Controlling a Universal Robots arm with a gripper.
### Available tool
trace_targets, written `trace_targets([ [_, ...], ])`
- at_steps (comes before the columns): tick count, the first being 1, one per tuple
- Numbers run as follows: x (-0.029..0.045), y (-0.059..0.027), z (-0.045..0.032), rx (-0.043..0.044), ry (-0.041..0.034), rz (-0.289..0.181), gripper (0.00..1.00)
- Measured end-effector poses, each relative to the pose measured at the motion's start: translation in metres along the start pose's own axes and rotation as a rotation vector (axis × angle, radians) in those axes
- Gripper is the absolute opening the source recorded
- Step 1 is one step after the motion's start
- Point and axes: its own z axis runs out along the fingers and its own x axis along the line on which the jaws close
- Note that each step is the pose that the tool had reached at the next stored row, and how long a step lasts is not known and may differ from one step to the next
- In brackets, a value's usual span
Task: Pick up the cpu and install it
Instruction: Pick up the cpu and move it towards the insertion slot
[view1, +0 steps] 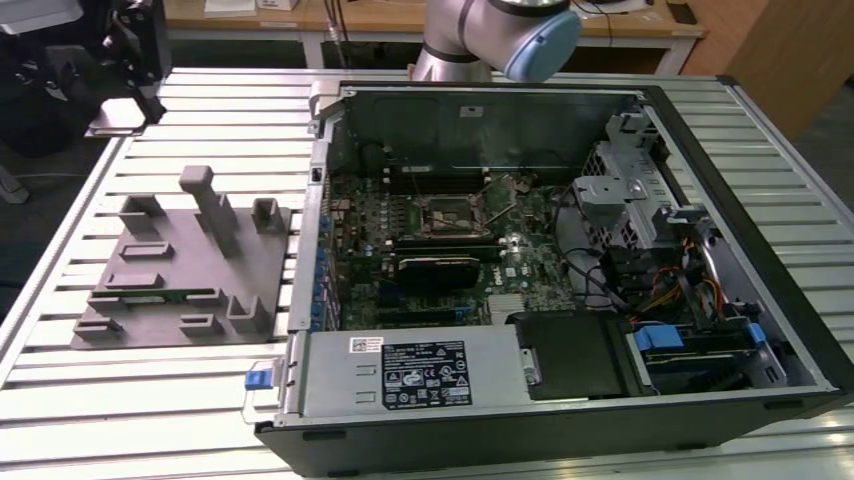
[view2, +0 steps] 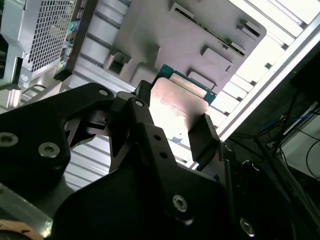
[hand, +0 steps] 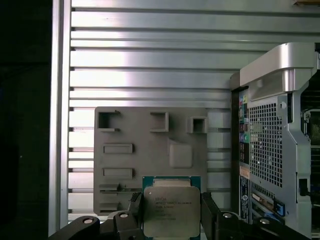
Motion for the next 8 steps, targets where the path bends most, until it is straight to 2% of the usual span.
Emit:
trace_targets([
  [8,-0.0211,0.0002,0.0007,0.0,-0.0001,0.0,0.54],
])
